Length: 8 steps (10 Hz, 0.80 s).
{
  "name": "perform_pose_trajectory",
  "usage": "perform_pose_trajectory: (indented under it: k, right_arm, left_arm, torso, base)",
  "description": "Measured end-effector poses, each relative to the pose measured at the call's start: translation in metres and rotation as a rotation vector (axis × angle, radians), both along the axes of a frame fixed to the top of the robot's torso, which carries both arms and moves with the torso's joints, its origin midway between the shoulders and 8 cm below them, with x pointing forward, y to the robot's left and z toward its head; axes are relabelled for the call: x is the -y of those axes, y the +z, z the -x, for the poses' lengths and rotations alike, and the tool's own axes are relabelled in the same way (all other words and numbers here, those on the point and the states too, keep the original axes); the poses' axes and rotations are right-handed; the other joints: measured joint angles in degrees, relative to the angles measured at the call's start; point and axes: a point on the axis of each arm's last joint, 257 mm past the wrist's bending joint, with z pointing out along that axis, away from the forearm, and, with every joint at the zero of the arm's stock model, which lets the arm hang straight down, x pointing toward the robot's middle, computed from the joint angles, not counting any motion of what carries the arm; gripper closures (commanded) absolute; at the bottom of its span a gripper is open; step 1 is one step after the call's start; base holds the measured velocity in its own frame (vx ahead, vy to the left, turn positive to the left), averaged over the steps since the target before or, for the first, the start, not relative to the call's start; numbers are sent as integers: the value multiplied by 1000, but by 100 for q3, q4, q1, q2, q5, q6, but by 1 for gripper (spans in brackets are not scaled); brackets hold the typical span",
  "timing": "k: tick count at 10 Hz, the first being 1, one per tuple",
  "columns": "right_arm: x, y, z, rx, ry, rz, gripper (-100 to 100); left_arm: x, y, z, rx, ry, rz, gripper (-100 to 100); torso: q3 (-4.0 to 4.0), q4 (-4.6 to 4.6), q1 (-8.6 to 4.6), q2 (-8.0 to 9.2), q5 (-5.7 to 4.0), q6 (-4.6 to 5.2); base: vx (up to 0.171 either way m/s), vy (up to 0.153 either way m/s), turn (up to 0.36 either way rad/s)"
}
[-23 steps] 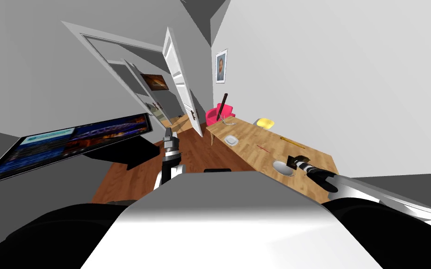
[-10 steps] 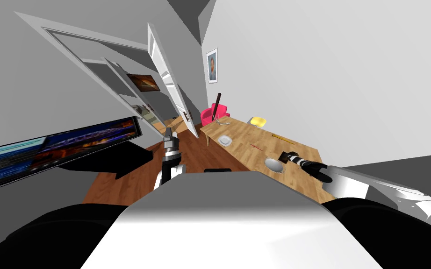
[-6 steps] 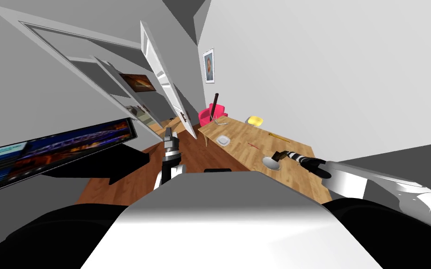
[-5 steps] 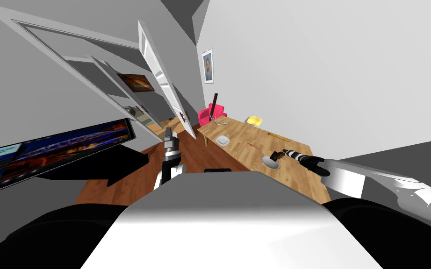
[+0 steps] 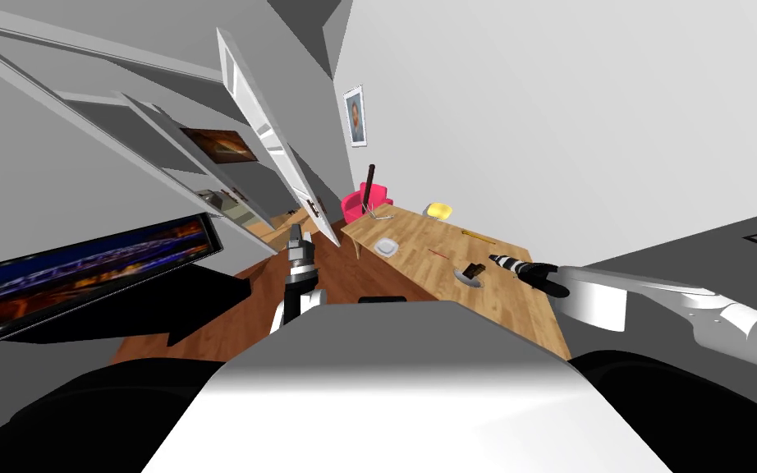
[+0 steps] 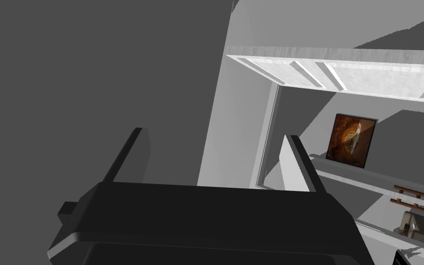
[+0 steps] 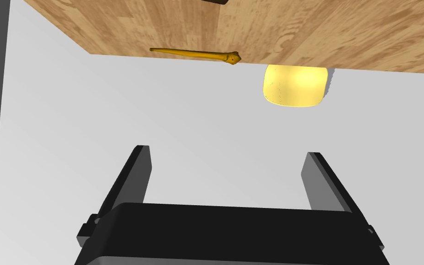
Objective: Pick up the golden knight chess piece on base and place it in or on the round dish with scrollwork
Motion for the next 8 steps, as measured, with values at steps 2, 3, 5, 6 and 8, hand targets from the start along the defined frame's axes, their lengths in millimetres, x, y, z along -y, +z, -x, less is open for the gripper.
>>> perform_pose_trajectory:
  k: [2, 3, 5, 6, 8]
  right_arm:
    - [-17, 8, -16, -3, 33, -2, -100]
    - [-22, 9, -20, -5, 41, 0, -100]
    - [-40, 15, -32, -10, 69, -8, -100]
    - [-49, 16, -37, -14, 85, -6, -100]
    - [-49, 16, -37, -14, 84, -6, 0]
  left_arm:
    - [0, 0, 0, 0, 0, 0, 0]
    - [0, 0, 0, 0, 0, 0, 0]
    - [0, 0, 0, 0, 0, 0, 0]
    - [0, 0, 0, 0, 0, 0, 0]
    - [0, 0, 0, 0, 0, 0, 0]
  torso:
    - [1, 1, -3, 1, -1, 5]
    - [1, 0, -1, 1, -1, 0]
    - [1, 1, -2, 1, -1, 4]
    - [0, 0, -1, 1, -1, 1]
    - [3, 1, 5, 5, 0, 1]
  base:
    - [7, -25, -133]
    - [10, -19, -81]
    - [9, -25, -121]
    - [3, -7, -4]
    - [0, 0, 0]
